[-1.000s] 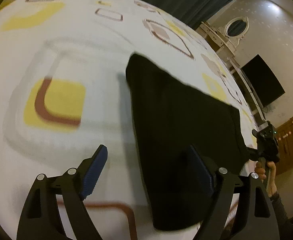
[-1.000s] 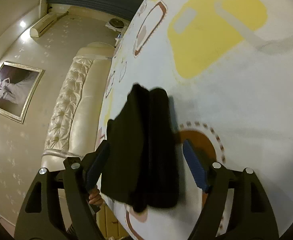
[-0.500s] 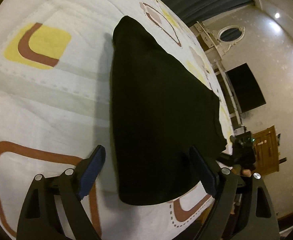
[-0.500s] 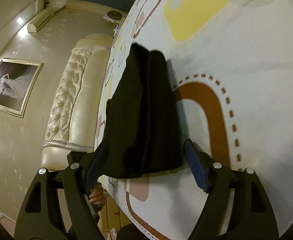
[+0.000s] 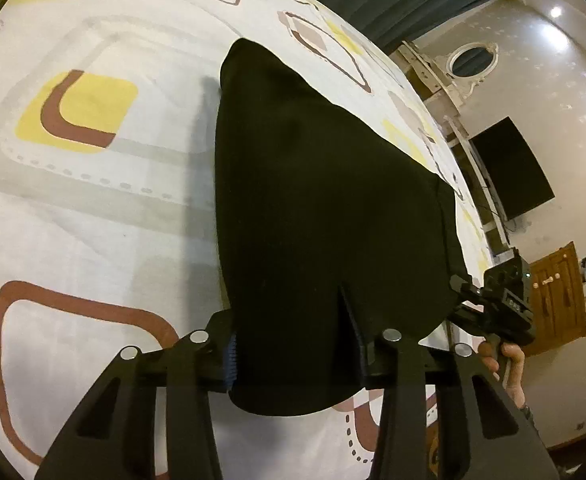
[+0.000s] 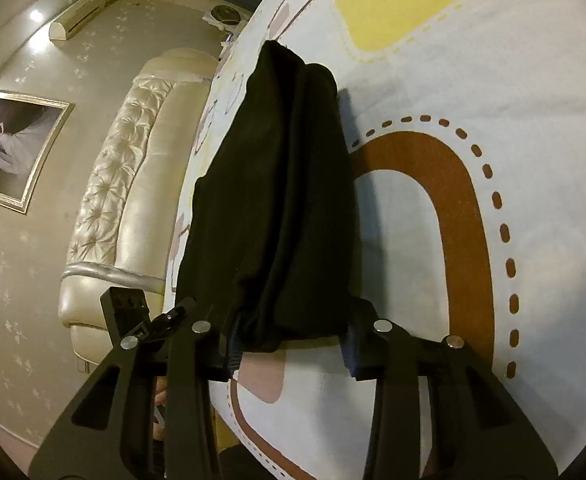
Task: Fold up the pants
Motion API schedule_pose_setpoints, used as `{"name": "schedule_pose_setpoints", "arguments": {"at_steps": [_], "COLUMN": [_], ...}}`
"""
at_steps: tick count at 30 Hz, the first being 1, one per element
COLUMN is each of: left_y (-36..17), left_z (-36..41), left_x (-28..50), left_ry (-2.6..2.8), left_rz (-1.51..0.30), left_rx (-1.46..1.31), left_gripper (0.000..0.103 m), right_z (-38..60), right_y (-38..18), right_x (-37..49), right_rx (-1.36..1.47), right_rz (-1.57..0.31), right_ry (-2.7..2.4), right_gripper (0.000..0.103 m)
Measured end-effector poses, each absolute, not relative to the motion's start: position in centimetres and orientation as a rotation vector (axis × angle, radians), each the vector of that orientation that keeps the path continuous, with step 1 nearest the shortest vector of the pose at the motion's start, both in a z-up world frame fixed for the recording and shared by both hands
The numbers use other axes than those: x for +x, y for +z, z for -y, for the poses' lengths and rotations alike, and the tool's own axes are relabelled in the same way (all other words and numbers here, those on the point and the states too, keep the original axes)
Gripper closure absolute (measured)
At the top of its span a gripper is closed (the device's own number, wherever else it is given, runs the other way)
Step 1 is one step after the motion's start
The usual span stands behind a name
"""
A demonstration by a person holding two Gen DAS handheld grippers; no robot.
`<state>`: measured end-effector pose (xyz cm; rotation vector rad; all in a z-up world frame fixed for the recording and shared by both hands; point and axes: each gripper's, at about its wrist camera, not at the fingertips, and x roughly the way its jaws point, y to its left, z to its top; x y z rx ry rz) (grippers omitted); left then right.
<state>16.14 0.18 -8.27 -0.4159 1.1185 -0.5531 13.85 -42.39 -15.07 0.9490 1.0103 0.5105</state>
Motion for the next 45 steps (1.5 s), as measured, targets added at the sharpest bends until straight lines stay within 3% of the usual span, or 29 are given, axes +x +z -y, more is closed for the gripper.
{"name": "schedule_pose_setpoints", "arguments": {"at_steps": [7,45], "left_y": [-7.9,-8.2], "left_z": [-0.1,0.7], "left_x": [15.9,15.1], "left_ry": [-0.522,-0.520], "left_rz": [-1.101,-1.101], "left_rx": [-0.375,-0.356], "left_gripper": [0.066,0.066], "right_z": [42.8,41.8], "right_y": [-14.6,-14.9], "right_x": [13.2,8.1], "right_rx": [0.952,1.001], "right_rz": [-0.998,-0.998], "right_ry": [0.516,0.555], "right_gripper": [0.068,0.068]}}
